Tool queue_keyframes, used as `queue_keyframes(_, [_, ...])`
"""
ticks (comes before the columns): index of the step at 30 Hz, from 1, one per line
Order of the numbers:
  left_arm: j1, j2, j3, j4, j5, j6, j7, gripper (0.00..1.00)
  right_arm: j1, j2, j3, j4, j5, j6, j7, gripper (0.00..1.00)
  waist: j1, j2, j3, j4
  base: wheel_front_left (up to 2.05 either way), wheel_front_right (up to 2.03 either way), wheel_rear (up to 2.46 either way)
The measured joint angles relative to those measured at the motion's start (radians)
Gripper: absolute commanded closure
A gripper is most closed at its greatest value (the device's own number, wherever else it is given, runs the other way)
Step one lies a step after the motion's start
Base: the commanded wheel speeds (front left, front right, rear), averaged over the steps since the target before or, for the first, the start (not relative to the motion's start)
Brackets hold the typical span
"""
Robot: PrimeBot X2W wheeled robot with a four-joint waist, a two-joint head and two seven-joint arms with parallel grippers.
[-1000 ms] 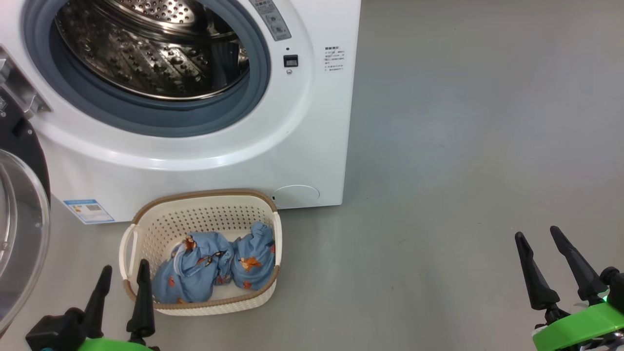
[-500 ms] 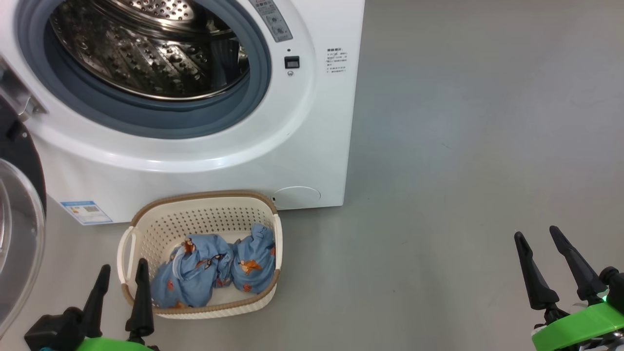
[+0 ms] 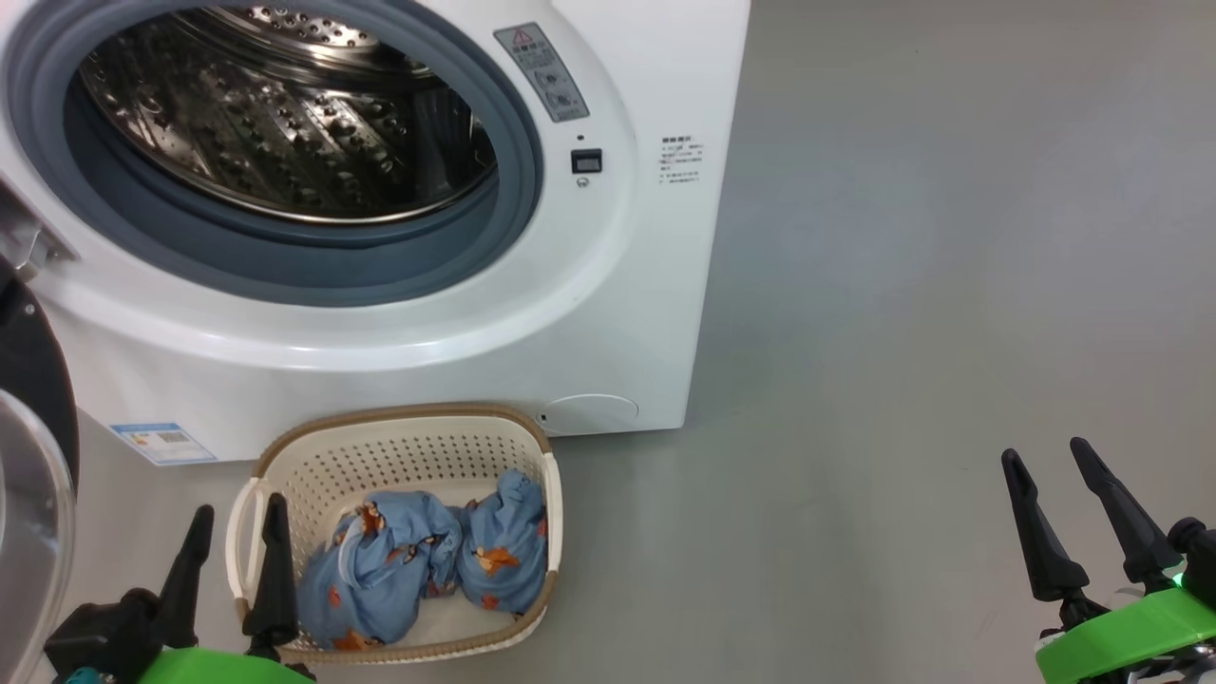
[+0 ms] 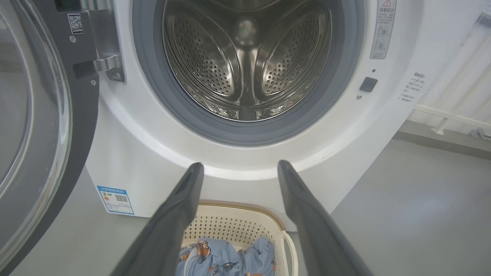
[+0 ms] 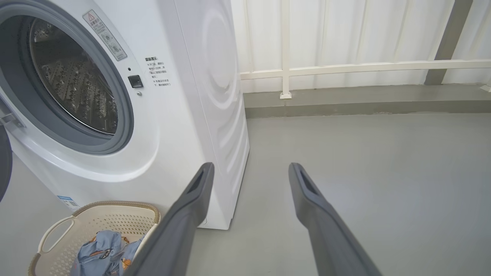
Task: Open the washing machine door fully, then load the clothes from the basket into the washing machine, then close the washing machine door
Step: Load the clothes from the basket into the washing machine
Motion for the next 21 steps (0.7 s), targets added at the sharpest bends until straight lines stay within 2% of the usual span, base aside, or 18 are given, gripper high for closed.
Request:
queue_keyframes(5, [-0.015, 0.000, 0.000, 0.009, 0.002, 0.000, 0.000, 0.00, -0.001, 0.000, 0.001, -0.001, 0.000, 0.000, 0.000, 0.00, 0.0002, 0.0000, 0.006, 0.002, 0.66, -0.81, 0.15])
queue_keyframes(12, [-0.021, -0.003, -0.005, 0.026, 0.014, 0.000, 0.000, 0.00, -0.004, 0.001, 0.002, -0.004, 0.000, 0.000, 0.000, 0.00, 0.0000, 0.0000, 0.023, 0.006, 0.08, -0.08, 0.00])
queue_keyframes(21, [-0.051, -0.021, -0.036, 0.137, 0.057, 0.000, 0.000, 0.00, -0.026, 0.004, 0.007, -0.012, 0.009, 0.000, 0.000, 0.00, 0.0000, 0.0000, 0.056, 0.006, 0.00, 0.00, 0.00])
